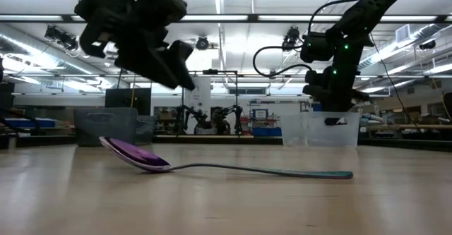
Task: Sort silverware by color (type)
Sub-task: Put the blue spoon into the black bin
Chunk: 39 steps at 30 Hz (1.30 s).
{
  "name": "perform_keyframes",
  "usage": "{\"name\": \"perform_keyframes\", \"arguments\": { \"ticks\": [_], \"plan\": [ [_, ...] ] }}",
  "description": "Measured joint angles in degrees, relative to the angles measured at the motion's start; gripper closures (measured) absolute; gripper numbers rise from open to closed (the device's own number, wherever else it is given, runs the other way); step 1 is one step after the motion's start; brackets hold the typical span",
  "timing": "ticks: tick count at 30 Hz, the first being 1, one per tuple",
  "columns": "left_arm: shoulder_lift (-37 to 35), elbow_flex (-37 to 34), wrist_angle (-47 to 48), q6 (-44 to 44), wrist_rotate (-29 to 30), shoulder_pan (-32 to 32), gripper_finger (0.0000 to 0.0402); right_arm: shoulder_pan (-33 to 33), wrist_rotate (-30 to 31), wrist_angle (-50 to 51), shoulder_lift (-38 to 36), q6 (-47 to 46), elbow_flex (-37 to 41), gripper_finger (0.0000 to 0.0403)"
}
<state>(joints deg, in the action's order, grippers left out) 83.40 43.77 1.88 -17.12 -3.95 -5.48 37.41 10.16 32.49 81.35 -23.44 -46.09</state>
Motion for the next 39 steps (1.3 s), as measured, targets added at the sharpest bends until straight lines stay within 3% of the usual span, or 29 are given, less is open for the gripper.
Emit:
{"name": "perform_keyframes", "arguments": {
  "ticks": [5,15,20,23,30,39],
  "plan": [
    [0.0,0.0,4.7,2.72,0.02,-0.02,0.0189,0.0,-0.45,-0.28,0.01,0.52,0.0,0.0313],
    [0.37,0.0,4.2,12.59,-0.73,-2.85,0.0189,-1.51,-3.4,2.26,-0.62,4.17,-3.61,0.0289],
    [0.37,0.0,1.03,18.06,6.46,-6.23,0.0189,-5.7,3.62,1.69,-4.36,5.84,-5.8,0.0289],
    [0.5,0.0,-0.73,20.85,10.19,-8.16,0.0189,-8.05,4.23,1.21,-6.98,5.97,-6.0,0.0289],
    [0.94,0.69,-0.87,26.49,14.23,-10.33,0.0189,-15.63,6.98,-0.15,-10.86,3.65,-6.01,0.0289],
    [3.16,3.85,1.36,30.08,13.53,-12.27,0.0189,-27.76,11.4,-8.99,-11.18,1.44,-6.01,0.0289]
  ]
}}
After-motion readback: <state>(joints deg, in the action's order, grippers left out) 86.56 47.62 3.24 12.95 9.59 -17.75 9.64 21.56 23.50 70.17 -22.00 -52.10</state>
